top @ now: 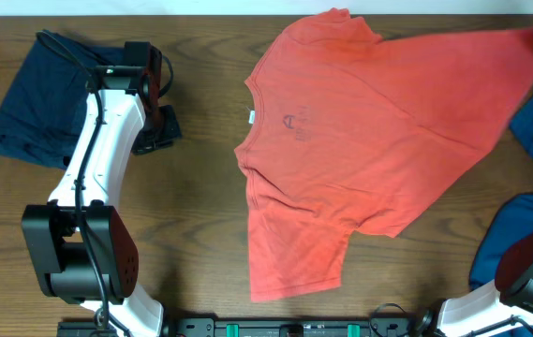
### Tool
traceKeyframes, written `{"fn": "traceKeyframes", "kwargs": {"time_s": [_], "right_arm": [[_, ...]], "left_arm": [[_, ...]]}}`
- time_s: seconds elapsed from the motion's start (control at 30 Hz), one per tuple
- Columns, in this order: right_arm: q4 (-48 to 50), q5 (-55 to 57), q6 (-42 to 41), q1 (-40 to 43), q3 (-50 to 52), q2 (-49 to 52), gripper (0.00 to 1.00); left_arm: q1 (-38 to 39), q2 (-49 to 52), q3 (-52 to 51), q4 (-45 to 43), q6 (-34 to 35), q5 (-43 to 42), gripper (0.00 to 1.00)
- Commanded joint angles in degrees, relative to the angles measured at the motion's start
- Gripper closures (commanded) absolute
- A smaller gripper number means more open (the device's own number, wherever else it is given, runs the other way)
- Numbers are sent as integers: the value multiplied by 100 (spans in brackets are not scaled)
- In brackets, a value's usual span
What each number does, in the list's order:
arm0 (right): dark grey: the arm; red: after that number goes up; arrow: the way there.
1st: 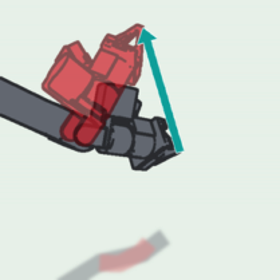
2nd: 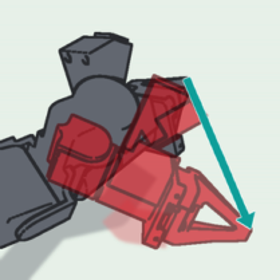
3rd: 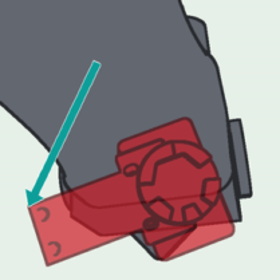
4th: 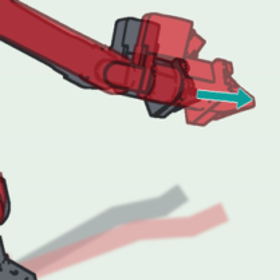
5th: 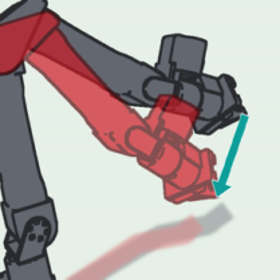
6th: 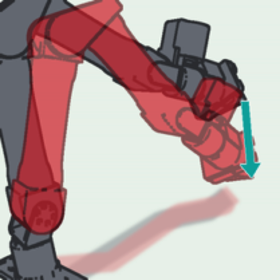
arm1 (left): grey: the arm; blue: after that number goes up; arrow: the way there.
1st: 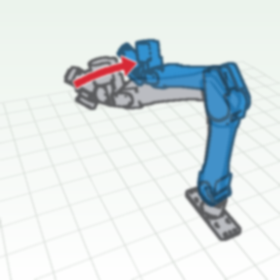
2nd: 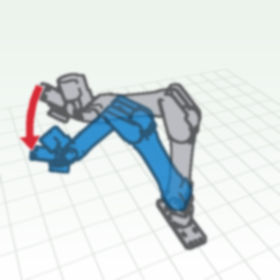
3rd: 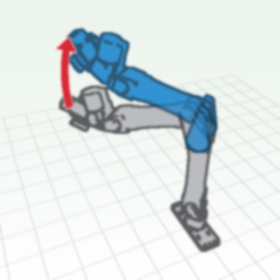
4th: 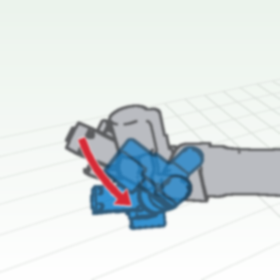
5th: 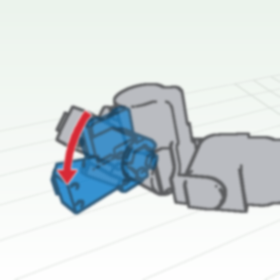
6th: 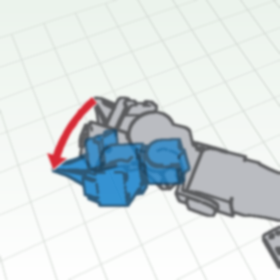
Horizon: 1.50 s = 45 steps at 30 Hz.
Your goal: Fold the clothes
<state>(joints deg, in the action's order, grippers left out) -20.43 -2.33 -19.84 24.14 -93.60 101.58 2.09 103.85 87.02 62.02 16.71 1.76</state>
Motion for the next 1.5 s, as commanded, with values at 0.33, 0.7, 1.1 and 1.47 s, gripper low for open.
{"fn": "traceKeyframes", "kwargs": {"time_s": [0.33,0.7,1.1,1.47], "right_arm": [[-2828,-1255,127,55,-17,-310,1],[-4581,-1674,481,13,92,-354,1],[-4277,-1342,555,11,1150,-343,1],[-1851,-1285,496,-9,3154,-343,6]], "left_arm": [[1019,74,-262,-1130,-2035,-1209,67],[1615,1261,-614,-1971,-2212,-1895,66],[1502,2002,-612,-1416,-1071,197,94],[170,1794,-612,-977,-752,-105,94]]}}
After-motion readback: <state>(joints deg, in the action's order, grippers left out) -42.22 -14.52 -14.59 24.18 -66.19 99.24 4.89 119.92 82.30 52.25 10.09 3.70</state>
